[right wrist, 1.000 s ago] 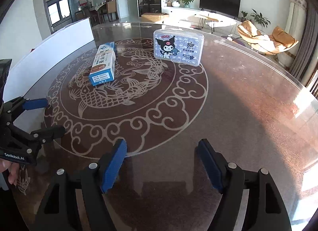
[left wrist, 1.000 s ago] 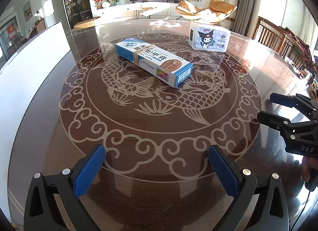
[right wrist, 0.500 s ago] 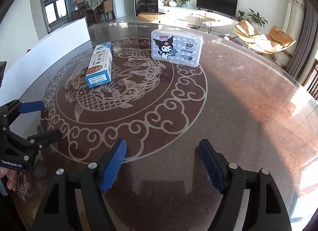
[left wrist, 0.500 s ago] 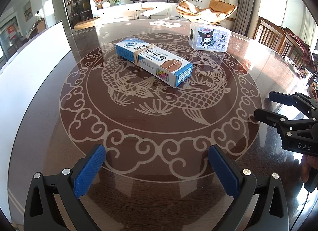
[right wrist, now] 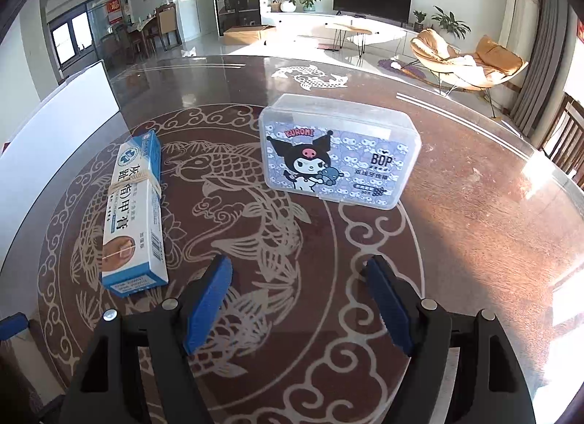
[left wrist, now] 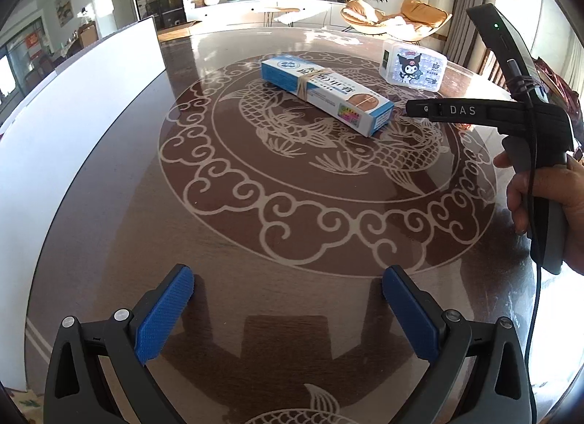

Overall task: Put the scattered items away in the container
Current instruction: 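Move both grippers toward the nail cream box and clear plastic box, then grasp the nail cream box with the left gripper while the right gripper grasps the clear plastic box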

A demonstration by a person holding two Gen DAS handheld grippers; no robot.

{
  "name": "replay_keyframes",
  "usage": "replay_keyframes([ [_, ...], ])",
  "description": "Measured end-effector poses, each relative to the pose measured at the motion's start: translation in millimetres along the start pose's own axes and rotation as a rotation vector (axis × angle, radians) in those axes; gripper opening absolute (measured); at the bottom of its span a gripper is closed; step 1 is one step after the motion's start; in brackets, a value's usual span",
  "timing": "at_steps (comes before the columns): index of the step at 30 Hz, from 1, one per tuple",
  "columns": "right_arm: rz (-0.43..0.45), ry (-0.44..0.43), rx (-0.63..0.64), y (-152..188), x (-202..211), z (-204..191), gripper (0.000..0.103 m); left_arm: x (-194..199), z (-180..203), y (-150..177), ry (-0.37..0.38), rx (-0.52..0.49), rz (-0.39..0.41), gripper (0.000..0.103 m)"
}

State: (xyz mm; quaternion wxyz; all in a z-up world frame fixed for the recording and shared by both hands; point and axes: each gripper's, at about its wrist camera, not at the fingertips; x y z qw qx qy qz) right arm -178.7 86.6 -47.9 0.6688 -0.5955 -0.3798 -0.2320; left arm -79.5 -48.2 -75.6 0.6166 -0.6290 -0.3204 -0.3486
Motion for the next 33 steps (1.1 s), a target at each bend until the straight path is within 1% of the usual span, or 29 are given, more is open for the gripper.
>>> replay_keyframes([
  [2,0.000,-0.052,0.057,-2.9,-1.3,-21.1,0.078,0.9,-11.4,2.2,-0.022,0.036,-0.012,0.103],
  [3,0.001,-0.102,0.113,-2.0,0.1,-34.3,0.078,0.9,-15.4,3.1,-0.030,0.047,-0.012,0.103],
  [5,0.004,-0.252,0.226,4.6,8.0,-57.8,0.077,0.8,-18.4,2.8,-0.038,0.058,-0.008,0.103],
  [6,0.002,-0.288,0.274,10.6,11.8,-67.9,0.077,0.8,-18.7,3.1,-0.041,0.060,-0.005,0.103],
  [8,0.002,-0.243,0.318,22.0,17.9,-73.9,0.077,1.0,-18.6,4.0,-0.046,0.067,0.004,0.103],
  [9,-0.006,-0.241,0.299,27.0,21.5,-68.9,0.077,1.0,-18.5,3.9,-0.048,0.070,0.005,0.103],
  [10,-0.012,-0.220,0.285,32.9,26.2,-63.6,0.077,0.5,-18.3,2.8,-0.047,0.068,0.001,0.103],
  [12,-0.032,-0.198,0.256,46.6,37.6,-49.1,0.077,-3.9,-14.9,-4.7,-0.013,0.039,-0.001,0.103],
  [13,-0.032,-0.187,0.242,55.5,44.5,-41.7,0.077,-8.8,-11.5,-12.1,0.009,0.015,0.002,0.103],
  [15,-0.002,-0.174,0.210,74.6,57.8,-28.1,0.077,-22.9,-4.8,-31.9,0.027,-0.039,-0.002,0.103],
  [18,-0.002,-0.143,0.172,85.3,66.9,-19.2,0.077,-45.6,2.4,-66.5,0.057,-0.091,0.011,0.103],
  [20,-0.001,-0.128,0.164,86.2,70.0,-16.9,0.077,-61.5,3.6,-90.5,0.054,-0.086,0.017,0.103],
  [22,-0.003,-0.138,0.158,86.3,69.9,-14.9,0.078,-76.6,4.9,-114.1,0.039,-0.064,0.004,0.103],
  [23,0.000,-0.142,0.172,86.5,70.4,-14.6,0.077,-82.7,7.3,-123.7,0.038,-0.062,-0.005,0.103],
  [24,-0.002,-0.151,0.225,84.9,70.3,-15.2,0.075,-87.3,10.7,-130.9,0.045,-0.075,-0.014,0.103],
  [25,-0.002,-0.140,0.284,80.5,69.3,-13.8,0.075,-90.1,13.9,-135.3,0.056,-0.096,-0.016,0.103],
  [26,0.014,-0.069,0.359,73.8,67.9,-11.8,0.075,-90.9,15.6,-137.6,0.061,-0.108,-0.010,0.103],
  [27,0.049,0.009,0.433,62.2,68.1,-8.7,0.075,-90.1,15.5,-138.8,0.061,-0.108,0.000,0.095],
  [28,0.091,0.045,0.498,47.4,68.9,-4.7,0.075,-87.6,14.4,-139.1,0.058,-0.101,0.016,0.078],
  [29,0.134,0.043,0.561,30.4,69.9,0.1,0.075,-84.5,13.2,-138.4,0.054,-0.095,0.032,0.070],
  [30,0.153,0.015,0.627,11.8,67.6,6.4,0.075,-81.9,12.4,-136.9,0.053,-0.094,0.045,0.056],
  [31,0.141,-0.014,0.688,-5.3,61.0,9.7,0.075,-79.6,12.6,-135.0,0.054,-0.099,0.056,0.046],
  [32,0.103,-0.035,0.741,-22.4,50.7,13.5,0.075,-77.7,13.5,-133.1,0.054,-0.108,0.064,0.041],
  [33,0.055,-0.040,0.780,-38.6,38.8,15.9,0.075,-75.8,14.1,-130.5,0.054,-0.114,0.070,0.042],
])
Point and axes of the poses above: each gripper's, at about its wrist camera, not at the fingertips, and x roughly against the way its jaws point, z to its right, y to its underside, and after that the axes turned 1 degree about z, right-handed
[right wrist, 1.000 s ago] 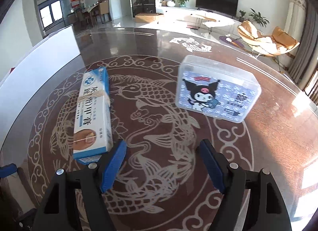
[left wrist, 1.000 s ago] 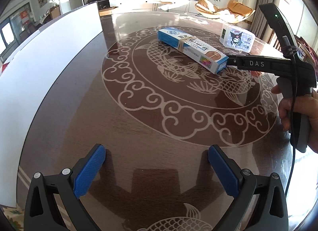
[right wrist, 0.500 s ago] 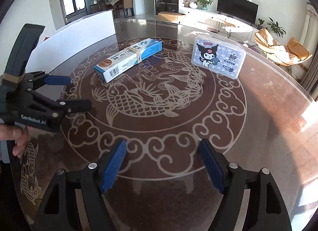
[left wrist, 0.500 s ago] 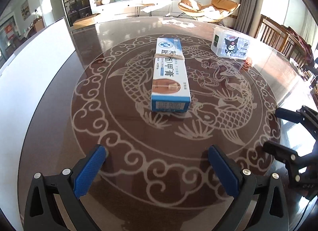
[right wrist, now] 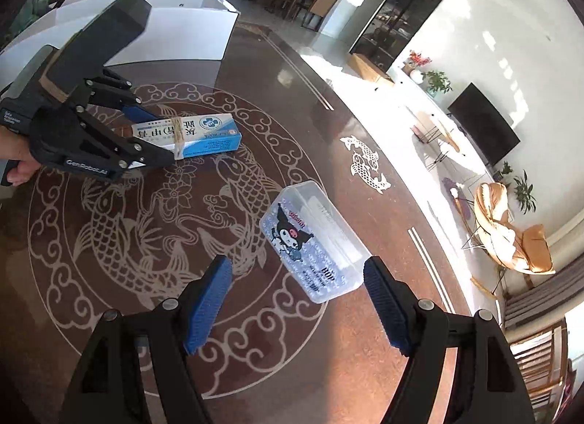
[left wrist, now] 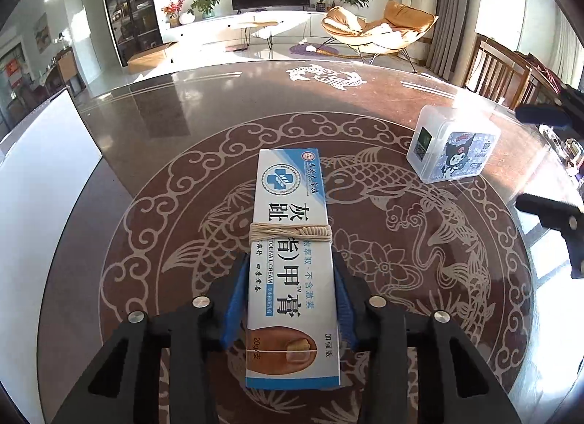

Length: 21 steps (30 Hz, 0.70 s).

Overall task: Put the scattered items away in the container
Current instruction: 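Grasp the nail cream box with the left gripper while the right gripper grasps the clear plastic box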

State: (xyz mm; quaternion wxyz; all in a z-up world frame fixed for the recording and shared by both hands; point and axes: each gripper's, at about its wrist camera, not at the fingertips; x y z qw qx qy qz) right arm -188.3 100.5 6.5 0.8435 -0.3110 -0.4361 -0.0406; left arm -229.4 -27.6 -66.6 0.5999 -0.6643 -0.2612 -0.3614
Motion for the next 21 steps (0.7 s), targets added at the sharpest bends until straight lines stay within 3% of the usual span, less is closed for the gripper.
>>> replay_keyframes([
  [4,-0.064,-0.078,0.083,-25.8,-37.9,30.1,0.075,2.4,-0.8,3.6,0.007,-0.004,0.011,0.042],
  [7,-0.130,-0.216,-0.003,-34.1,-63.4,37.8,0.073,1.2,-1.9,2.0,0.028,-0.012,0.010,0.041],
  [9,-0.201,-0.247,-0.119,-31.4,-73.7,37.1,0.034,2.0,-2.5,2.6,0.039,-0.018,0.007,0.041],
  [15,-0.164,-0.250,-0.480,16.5,-12.3,3.4,0.032,29.6,9.8,33.4,0.050,-0.027,-0.021,0.041],
  [20,-0.117,-0.131,-0.487,38.9,34.0,-77.5,0.034,57.7,22.3,71.0,-0.011,0.009,-0.002,0.042],
  [21,-0.113,-0.115,-0.490,41.4,33.0,-84.0,0.039,57.8,24.0,72.0,-0.023,0.018,0.006,0.042],
])
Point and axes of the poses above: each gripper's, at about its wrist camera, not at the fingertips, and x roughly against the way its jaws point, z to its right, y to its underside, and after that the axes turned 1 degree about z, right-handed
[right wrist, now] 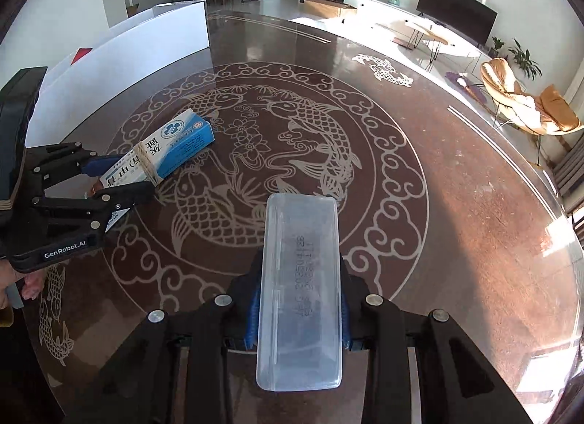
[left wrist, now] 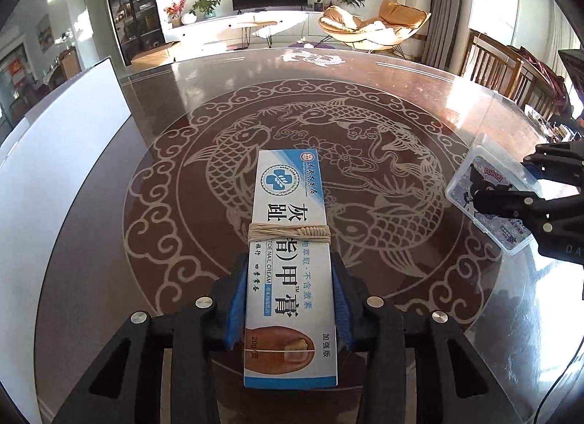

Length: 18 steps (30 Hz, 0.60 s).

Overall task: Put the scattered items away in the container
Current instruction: 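Grasp the nail cream box with the left gripper while the right gripper grasps the clear plastic box, then carry both boxes over the cardboard box and open both grippers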

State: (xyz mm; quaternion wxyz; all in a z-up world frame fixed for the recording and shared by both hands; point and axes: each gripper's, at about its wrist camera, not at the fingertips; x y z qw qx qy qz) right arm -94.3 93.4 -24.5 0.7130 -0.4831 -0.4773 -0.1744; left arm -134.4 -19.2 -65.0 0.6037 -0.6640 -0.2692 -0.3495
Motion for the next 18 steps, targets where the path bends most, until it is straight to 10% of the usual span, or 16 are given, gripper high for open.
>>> replay_keyframes([
  [9,0.085,-0.019,-0.095,18.4,-11.2,6.9,0.046,-8.4,-3.4,-6.6,-0.017,0.038,-0.026,0.084],
  [12,0.126,-0.027,-0.109,24.1,-11.5,7.8,0.047,-8.5,-6.6,-7.7,-0.002,0.048,-0.025,0.079],
  [14,0.138,0.008,-0.137,27.8,-8.5,9.3,0.032,-3.6,-2.9,-8.0,-0.002,0.025,-0.003,0.042],
  [18,0.187,-0.028,-0.193,32.1,19.7,11.0,0.032,8.3,-0.7,1.3,0.028,0.029,-0.006,0.043],
])
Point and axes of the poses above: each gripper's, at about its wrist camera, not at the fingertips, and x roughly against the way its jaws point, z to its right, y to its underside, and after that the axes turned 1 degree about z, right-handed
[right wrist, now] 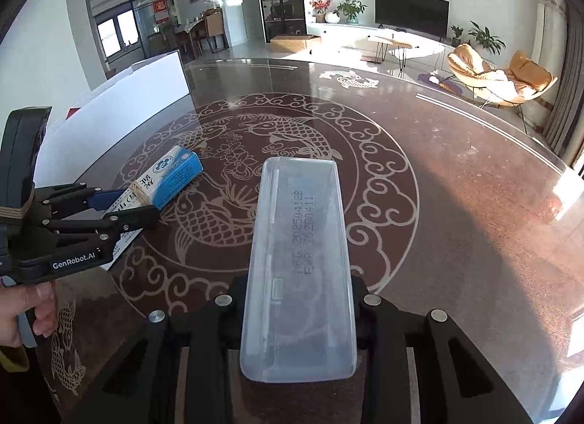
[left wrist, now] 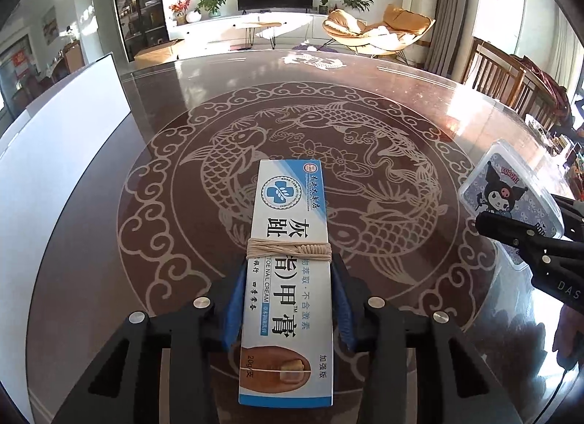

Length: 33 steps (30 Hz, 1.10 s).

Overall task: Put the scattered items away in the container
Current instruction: 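Carry both boxes over the cardboard box and open both grippers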

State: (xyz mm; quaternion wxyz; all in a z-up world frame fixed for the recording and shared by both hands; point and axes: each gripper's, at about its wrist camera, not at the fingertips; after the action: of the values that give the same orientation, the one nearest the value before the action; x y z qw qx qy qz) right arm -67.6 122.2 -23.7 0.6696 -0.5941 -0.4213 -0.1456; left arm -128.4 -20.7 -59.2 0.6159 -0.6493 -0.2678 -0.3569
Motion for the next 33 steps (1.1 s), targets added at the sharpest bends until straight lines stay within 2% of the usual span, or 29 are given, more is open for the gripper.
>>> replay_keyframes([
  [3,0.018,-0.032,0.003,-2.8,24.0,-13.3,0.032,19.4,-10.4,15.8,0.039,0.067,-0.015,0.043],
  [8,-0.022,-0.126,0.013,-0.1,31.0,-44.3,0.032,62.9,-42.6,36.9,0.066,0.195,0.004,0.043],
  [15,-0.008,-0.298,0.100,-31.4,28.7,-130.6,0.032,139.4,-113.0,37.5,0.018,0.331,0.099,0.043],
  [18,0.028,-0.385,0.147,-65.0,30.9,-174.2,0.032,175.7,-155.8,30.9,-0.017,0.384,0.150,0.043],
  [21,0.072,-0.480,0.188,-112.0,31.4,-218.9,0.032,208.7,-209.2,20.4,-0.082,0.433,0.191,0.043],
  [25,0.104,-0.570,0.282,-174.1,22.9,-291.0,0.032,233.6,-286.0,9.5,-0.166,0.493,0.195,0.043],
  [28,0.074,-0.590,0.353,-213.4,-5.6,-340.7,0.032,228.9,-333.7,1.4,-0.210,0.524,0.158,0.043],
  [33,-0.047,-0.529,0.428,-247.3,-78.8,-389.4,0.032,202.3,-381.7,0.8,-0.269,0.543,0.079,0.043],
])
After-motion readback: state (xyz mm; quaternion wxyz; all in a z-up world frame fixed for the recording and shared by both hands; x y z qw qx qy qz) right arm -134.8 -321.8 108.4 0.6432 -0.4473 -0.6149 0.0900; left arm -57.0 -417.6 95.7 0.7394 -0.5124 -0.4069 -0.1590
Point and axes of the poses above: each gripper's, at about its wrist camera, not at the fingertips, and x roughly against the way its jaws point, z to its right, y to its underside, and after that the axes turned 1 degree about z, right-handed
